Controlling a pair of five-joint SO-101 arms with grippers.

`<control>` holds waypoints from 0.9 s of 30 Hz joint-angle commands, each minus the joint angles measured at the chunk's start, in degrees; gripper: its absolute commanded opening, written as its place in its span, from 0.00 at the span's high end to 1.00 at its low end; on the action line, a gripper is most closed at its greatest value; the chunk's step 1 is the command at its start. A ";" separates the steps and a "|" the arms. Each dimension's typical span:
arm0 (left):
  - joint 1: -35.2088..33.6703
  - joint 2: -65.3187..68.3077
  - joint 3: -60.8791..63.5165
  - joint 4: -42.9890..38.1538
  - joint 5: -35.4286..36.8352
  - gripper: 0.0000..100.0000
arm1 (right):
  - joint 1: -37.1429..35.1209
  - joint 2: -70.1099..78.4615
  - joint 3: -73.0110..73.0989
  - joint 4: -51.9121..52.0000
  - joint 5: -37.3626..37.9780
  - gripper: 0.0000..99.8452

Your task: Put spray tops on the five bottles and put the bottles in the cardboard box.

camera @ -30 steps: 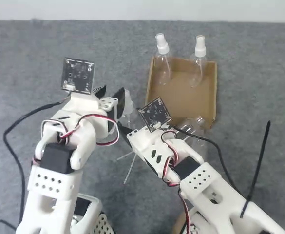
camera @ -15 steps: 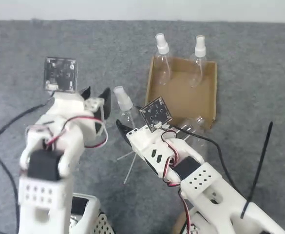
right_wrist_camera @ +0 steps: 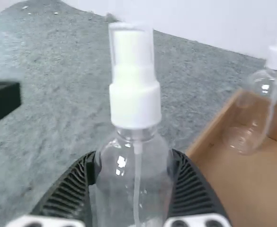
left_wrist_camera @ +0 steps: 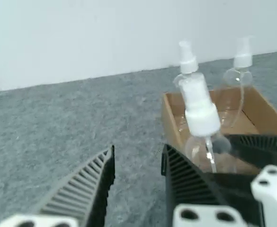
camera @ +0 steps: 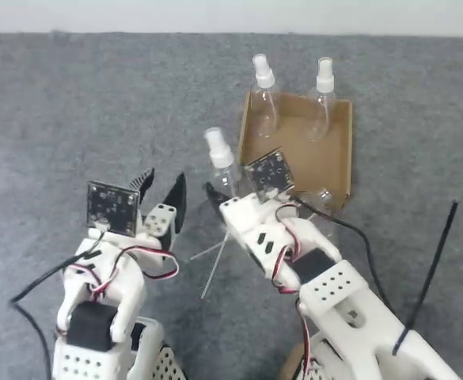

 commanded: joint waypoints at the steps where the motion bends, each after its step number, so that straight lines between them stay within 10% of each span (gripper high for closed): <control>1: 1.58 -2.11 1.01 -2.37 -0.09 0.85 | 4.97 -2.07 -9.14 4.44 -0.79 0.99; 27: 3.96 -2.02 5.49 -6.59 0.88 0.75 | -3.21 13.76 -50.81 37.23 -0.53 0.99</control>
